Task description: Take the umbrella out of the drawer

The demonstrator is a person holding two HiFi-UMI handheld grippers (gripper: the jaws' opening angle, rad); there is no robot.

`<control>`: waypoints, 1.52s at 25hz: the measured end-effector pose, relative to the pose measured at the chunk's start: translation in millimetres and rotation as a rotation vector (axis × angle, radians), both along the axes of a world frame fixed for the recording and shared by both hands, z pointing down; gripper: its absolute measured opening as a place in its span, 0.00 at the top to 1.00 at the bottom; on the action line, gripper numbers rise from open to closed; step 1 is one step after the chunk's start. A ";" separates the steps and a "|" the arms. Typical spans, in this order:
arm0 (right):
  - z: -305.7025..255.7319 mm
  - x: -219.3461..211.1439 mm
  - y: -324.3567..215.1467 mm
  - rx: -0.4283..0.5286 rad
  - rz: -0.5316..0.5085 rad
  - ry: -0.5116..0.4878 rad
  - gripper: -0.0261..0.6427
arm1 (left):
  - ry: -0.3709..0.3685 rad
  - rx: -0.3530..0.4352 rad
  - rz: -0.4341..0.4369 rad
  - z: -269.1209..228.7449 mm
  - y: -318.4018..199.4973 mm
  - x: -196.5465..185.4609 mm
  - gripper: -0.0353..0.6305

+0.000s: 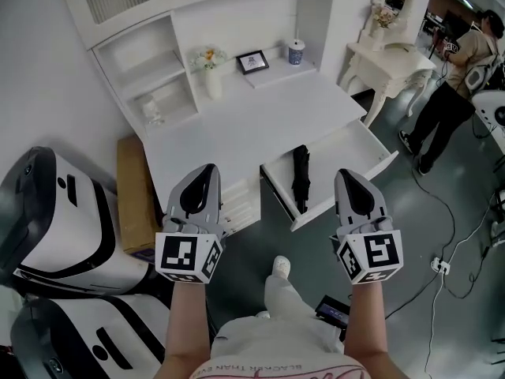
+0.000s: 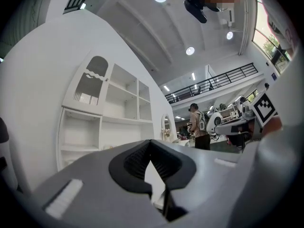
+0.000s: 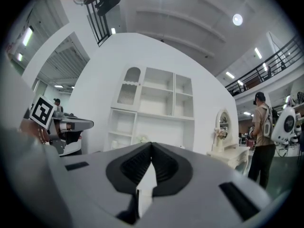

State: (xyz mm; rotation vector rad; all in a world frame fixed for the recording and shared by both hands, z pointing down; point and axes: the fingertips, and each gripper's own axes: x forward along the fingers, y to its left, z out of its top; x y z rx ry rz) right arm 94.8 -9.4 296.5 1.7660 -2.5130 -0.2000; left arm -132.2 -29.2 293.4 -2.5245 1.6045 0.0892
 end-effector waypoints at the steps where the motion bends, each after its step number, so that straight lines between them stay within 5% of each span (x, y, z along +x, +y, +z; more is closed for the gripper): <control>1: 2.8 3.1 -10.9 -0.005 -0.001 -0.002 0.95 | -0.001 -0.002 -0.001 1.3 -10.8 3.1 0.93; 22: 29.1 57.6 -194.8 -0.127 -0.033 -0.073 0.94 | -0.026 -0.066 -0.056 11.4 -178.5 55.0 0.93; 29: 41.4 64.0 -226.1 -0.199 -0.039 -0.119 0.54 | -0.026 -0.089 -0.059 18.2 -205.2 59.1 0.93; 38: 77.9 61.5 -247.6 -0.327 -0.001 -0.107 0.51 | -0.029 -0.134 -0.037 36.0 -227.9 58.6 0.93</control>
